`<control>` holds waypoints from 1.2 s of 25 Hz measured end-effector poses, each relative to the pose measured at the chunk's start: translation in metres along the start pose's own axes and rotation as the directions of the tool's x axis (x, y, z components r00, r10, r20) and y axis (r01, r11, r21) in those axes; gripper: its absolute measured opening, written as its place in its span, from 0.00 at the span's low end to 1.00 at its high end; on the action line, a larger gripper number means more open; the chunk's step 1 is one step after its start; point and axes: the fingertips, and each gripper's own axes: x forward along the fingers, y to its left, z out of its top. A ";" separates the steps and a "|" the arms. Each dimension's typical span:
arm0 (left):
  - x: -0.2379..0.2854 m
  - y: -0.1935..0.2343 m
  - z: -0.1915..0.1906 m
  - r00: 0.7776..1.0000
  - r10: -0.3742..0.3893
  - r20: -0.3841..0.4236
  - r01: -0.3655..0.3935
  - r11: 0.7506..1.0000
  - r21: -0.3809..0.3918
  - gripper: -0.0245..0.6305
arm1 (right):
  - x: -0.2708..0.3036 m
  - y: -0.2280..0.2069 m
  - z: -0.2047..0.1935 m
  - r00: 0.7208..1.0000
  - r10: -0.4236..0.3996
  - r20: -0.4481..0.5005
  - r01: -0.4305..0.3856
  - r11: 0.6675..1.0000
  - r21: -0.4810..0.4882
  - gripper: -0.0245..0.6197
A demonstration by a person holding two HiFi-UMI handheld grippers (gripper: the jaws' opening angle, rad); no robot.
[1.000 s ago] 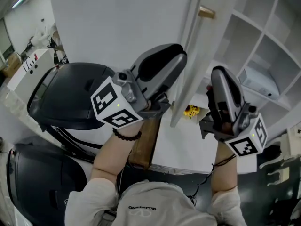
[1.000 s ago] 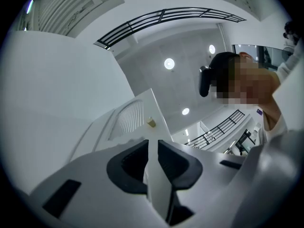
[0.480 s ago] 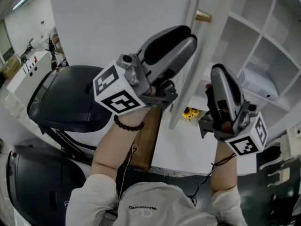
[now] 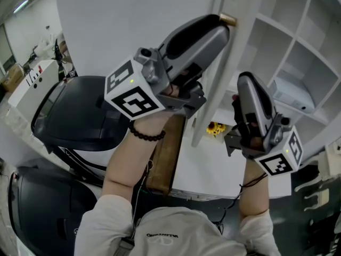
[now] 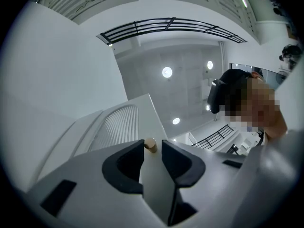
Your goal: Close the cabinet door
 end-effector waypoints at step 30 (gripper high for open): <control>0.031 -0.004 -0.011 1.000 -0.025 0.014 0.027 0.989 -0.147 0.15 | -0.032 -0.005 0.015 0.998 -0.055 0.003 0.055 0.998 0.023 0.05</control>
